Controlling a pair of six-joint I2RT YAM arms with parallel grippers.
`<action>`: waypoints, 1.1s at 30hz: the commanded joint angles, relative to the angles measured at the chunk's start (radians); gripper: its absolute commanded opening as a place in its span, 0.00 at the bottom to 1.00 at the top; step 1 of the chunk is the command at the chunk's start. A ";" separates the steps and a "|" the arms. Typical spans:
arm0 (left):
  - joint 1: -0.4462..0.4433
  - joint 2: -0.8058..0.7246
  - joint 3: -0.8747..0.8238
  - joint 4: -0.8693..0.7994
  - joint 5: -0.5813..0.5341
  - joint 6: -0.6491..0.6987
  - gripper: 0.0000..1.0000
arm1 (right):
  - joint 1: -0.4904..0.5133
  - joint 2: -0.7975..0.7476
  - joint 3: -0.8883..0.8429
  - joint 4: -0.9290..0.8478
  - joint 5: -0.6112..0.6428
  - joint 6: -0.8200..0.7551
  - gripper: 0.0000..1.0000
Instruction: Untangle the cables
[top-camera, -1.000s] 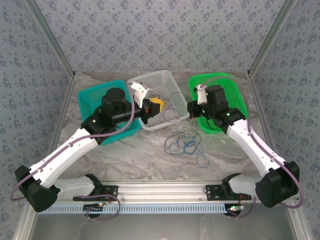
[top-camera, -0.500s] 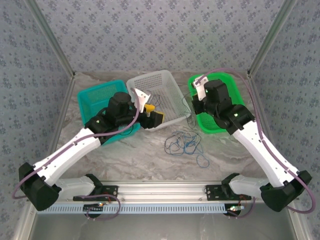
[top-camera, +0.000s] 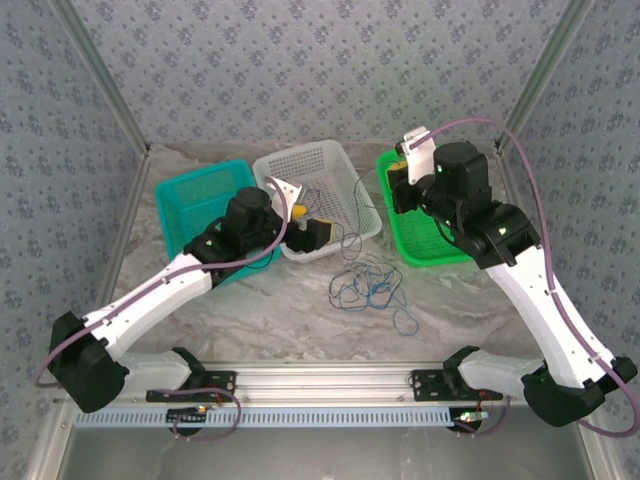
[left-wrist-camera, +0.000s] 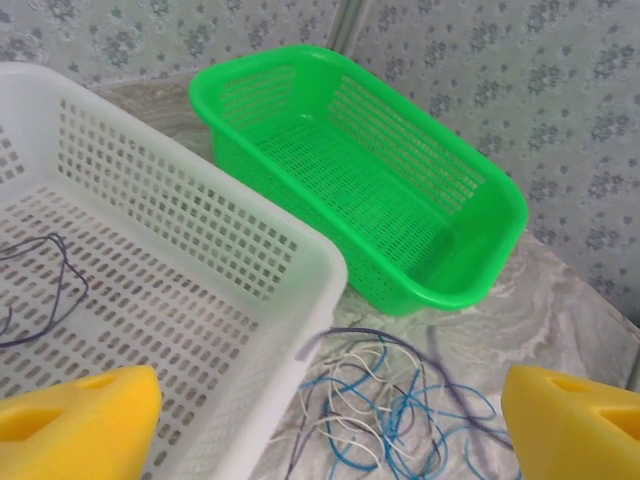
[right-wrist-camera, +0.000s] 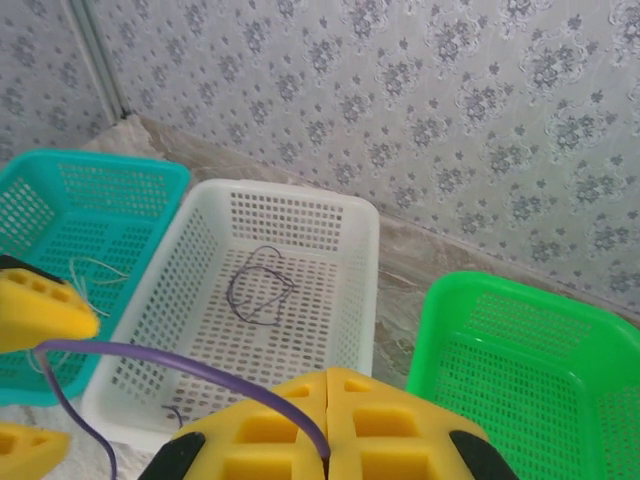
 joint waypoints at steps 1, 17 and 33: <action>0.007 0.003 -0.024 0.108 0.001 -0.050 0.90 | 0.002 -0.014 0.048 -0.014 -0.052 0.034 0.00; 0.011 0.190 0.042 0.264 0.242 -0.283 0.89 | -0.010 -0.045 0.040 0.026 -0.165 0.041 0.00; 0.010 0.289 0.088 0.392 0.339 -0.428 0.55 | -0.012 -0.067 0.018 0.064 -0.195 0.066 0.00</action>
